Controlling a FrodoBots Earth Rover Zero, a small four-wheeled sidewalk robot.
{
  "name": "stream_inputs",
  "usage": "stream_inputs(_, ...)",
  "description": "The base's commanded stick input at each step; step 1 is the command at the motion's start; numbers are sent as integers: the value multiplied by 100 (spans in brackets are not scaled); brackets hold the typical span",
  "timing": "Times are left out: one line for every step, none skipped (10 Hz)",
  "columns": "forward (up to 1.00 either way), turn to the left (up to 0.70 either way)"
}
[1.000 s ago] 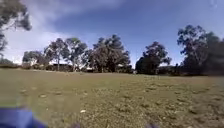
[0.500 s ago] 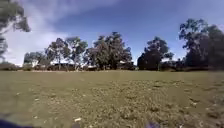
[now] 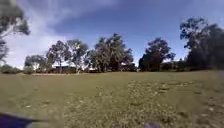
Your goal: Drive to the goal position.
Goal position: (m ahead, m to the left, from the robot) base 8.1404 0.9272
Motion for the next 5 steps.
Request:
stream_inputs(70, 0)
stream_inputs(70, 0)
stream_inputs(70, 0)
stream_inputs(70, 0)
stream_inputs(70, 0)
